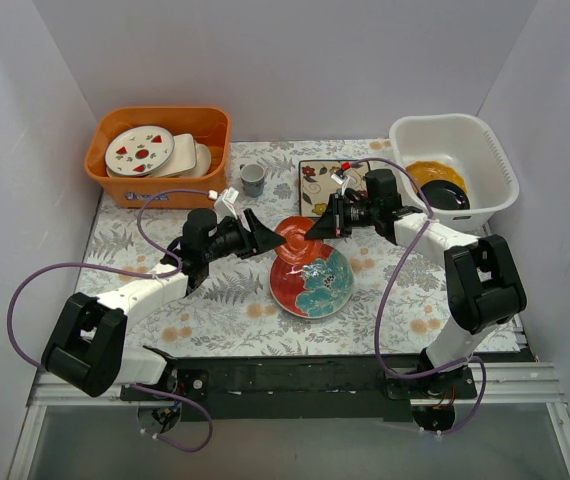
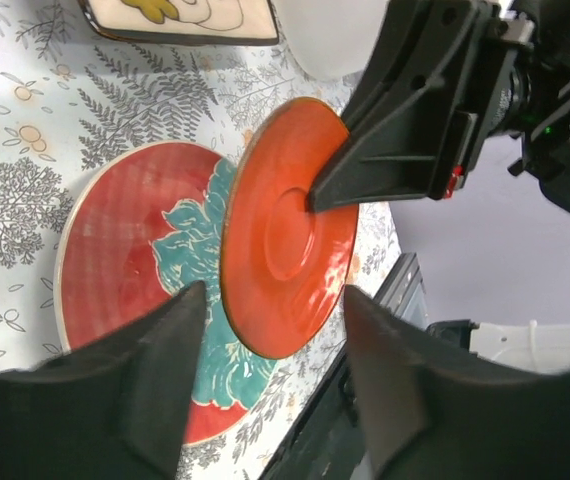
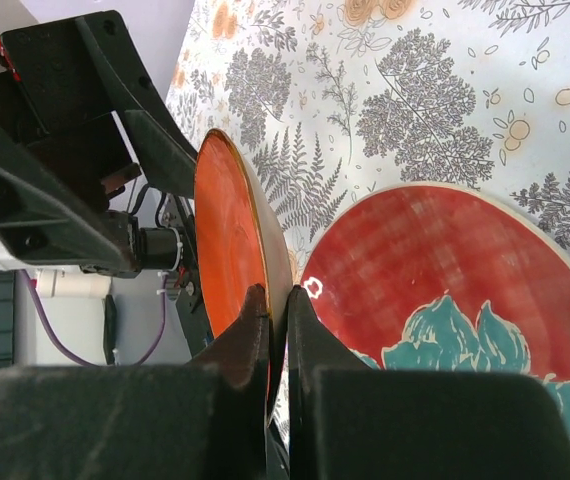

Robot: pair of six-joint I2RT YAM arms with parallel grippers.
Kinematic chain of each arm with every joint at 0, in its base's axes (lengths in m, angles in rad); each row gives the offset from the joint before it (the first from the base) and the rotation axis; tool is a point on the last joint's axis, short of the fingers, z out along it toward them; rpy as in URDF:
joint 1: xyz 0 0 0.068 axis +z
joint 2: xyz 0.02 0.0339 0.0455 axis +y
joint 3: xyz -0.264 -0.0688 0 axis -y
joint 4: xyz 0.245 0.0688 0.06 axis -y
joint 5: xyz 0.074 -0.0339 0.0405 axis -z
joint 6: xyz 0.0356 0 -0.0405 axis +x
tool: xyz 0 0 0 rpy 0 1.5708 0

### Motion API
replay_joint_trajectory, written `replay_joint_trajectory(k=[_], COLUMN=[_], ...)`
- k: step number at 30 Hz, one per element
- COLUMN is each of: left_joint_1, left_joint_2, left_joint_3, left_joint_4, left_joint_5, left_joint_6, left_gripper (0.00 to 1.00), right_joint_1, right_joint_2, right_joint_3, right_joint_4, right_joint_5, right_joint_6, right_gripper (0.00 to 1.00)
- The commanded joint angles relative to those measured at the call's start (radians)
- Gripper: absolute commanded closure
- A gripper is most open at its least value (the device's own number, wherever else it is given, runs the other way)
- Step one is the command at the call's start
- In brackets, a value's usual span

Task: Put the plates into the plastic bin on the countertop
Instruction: Place the plate in the plastic bin.

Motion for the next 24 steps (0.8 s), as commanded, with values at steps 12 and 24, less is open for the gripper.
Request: replay_joint_trajectory(k=[12, 24], left_joint_1=[-0.003, -0.001], left_joint_2=[-0.01, -0.002], left_joint_3=[0.018, 0.029], left_joint_4=[0.027, 0.004], left_joint_5=[0.047, 0.048], left_joint_6=[0.029, 0.044], left_gripper=[0.02, 0.02], right_joint_1=[0.004, -0.001], right_joint_2=[0.014, 0.035], right_joint_3=[0.052, 0.165], right_joint_4=[0.025, -0.083], right_joint_5=[-0.016, 0.025], right_joint_6=[0.0, -0.061], right_gripper=[0.99, 0.99])
